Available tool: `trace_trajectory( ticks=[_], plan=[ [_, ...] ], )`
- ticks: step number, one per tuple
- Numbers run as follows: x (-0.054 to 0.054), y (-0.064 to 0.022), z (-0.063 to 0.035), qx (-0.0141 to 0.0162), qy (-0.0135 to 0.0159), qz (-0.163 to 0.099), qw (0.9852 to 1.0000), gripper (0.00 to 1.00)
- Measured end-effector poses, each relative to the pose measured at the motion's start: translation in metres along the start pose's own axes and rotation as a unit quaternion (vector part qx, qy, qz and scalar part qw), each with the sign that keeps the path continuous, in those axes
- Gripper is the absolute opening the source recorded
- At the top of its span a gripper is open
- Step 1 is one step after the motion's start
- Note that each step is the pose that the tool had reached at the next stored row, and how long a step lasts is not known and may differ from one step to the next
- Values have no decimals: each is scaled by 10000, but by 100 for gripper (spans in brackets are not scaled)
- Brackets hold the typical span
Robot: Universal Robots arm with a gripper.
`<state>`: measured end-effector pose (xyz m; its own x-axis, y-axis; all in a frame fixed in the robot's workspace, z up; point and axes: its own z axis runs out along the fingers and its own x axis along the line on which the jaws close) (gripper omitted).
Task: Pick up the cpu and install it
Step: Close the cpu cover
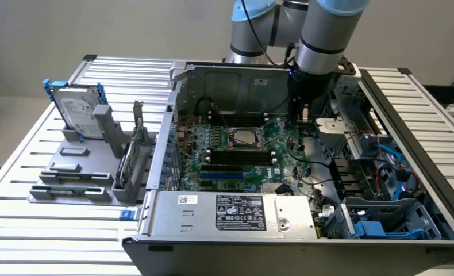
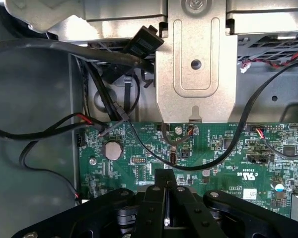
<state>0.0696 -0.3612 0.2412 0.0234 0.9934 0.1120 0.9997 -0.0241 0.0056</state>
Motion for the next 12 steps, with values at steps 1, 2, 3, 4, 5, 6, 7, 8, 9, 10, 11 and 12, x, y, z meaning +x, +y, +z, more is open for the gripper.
trace_trajectory(
  ticks=[1, 2, 3, 4, 5, 6, 7, 8, 9, 10, 11, 12],
  plan=[
    [0, 0, 1, 8, 22, 1, 10000, 11],
    [1, 0, 2, 22, 25, 2, 10000, 11],
    [1, 0, 2, 41, 26, 4, 10000, 11],
    [1, -2, 2, 70, 26, 7, 10000, 11],
    [0, -5, 1, 104, 24, 11, 9999, 11],
    [0, -11, 0, 133, 22, 15, 9999, 11],
    [-1, -18, -1, 154, 20, 18, 9999, 11],
    [-1, -26, 0, 171, 20, 19, 9999, 11],
    [-1, -41, 0, 182, 20, 20, 9998, 11],
    [-1, -63, -1, 184, 18, 20, 9998, 11],
    [-1, -88, -2, 186, 16, 20, 9998, 11],
    [-2, -111, -4, 187, 13, 19, 9998, 11]
  ],
)
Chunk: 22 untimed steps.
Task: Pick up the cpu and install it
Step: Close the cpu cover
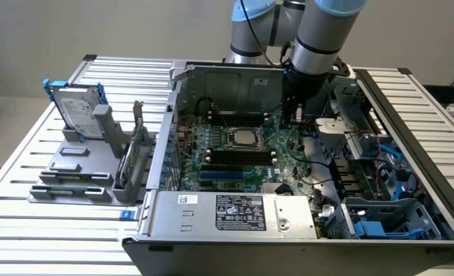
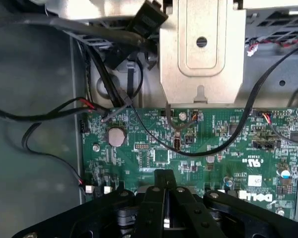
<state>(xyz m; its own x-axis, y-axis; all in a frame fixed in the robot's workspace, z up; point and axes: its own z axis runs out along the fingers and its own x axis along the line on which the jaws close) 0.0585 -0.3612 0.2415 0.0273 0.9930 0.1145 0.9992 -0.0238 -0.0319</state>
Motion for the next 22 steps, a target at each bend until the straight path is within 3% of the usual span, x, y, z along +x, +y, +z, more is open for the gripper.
trace_trajectory(
  ticks=[6, 9, 13, 19, 22],
  plan=[
    [-3, -145, -7, 7, -5, -2, 10000, 11],
    [-5, -203, -6, 26, -4, -3, 10000, 11],
    [-6, -257, -4, 89, -6, 3, 10000, 11],
    [-8, -317, -1, 215, -9, 17, 9998, 11],
    [-9, -328, 2, 253, -12, 16, 9997, 11]
  ],
)
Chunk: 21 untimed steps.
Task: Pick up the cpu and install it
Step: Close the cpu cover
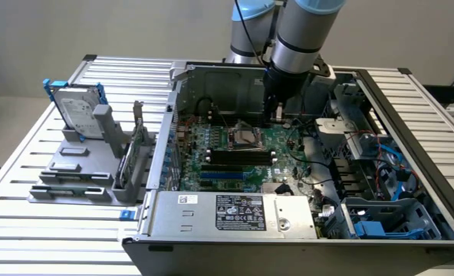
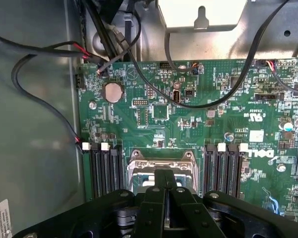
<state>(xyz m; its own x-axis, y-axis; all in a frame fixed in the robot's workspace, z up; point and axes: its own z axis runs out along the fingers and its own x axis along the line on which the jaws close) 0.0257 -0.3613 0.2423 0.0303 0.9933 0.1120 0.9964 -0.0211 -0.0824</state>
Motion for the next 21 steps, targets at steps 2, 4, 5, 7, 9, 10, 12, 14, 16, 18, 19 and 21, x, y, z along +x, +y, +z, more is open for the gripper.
trace_trajectory(
  ticks=[2, 4, 5, 7, 9, 10, 12, 14, 16, 18, 19, 21],
  plan=[
    [-1, -4, 2, 13, -6, -17, 10000, 11],
    [-2, -22, 8, 30, -13, -47, 10000, 11],
    [-3, -37, 11, 48, -14, -50, 10000, 11],
    [-5, -69, 19, 93, -15, -52, 9999, 11],
    [-7, -104, 31, 132, -17, -55, 9999, 11],
    [-8, -121, 37, 147, -17, -58, 9999, 11],
    [-10, -153, 53, 174, -19, -67, 9998, 11],
    [-13, -180, 70, 196, -21, -84, 9998, 11],
    [-16, -211, 88, 218, -23, -99, 9997, 11],
    [-18, -248, 104, 241, -24, -106, 9997, 11],
    [-20, -271, 112, 255, -25, -108, 9996, 11],
    [-22, -317, 126, 284, -26, -109, 9995, 11]
  ],
)
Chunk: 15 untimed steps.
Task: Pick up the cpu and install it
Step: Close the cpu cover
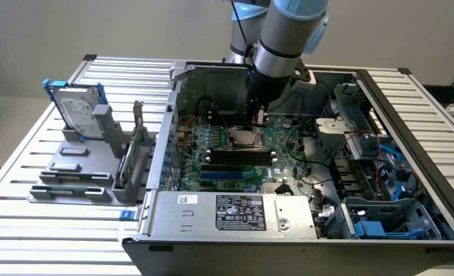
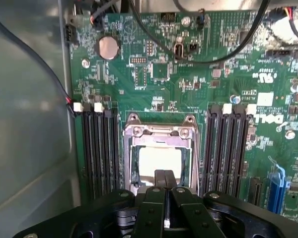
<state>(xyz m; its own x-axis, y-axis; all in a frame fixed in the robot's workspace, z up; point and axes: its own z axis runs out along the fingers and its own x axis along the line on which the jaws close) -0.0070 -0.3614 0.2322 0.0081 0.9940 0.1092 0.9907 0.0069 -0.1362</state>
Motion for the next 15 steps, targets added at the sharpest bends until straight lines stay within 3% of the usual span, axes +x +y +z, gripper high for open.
trace_trajectory(
  ticks=[7, 11, 15],
  plan=[
    [-6, -221, 78, 66, 1, 5, 10000, 11],
    [6, -288, 117, 74, 2, 5, 10000, 11],
    [38, -320, 160, 74, 27, 1, 10000, 11]
  ],
)
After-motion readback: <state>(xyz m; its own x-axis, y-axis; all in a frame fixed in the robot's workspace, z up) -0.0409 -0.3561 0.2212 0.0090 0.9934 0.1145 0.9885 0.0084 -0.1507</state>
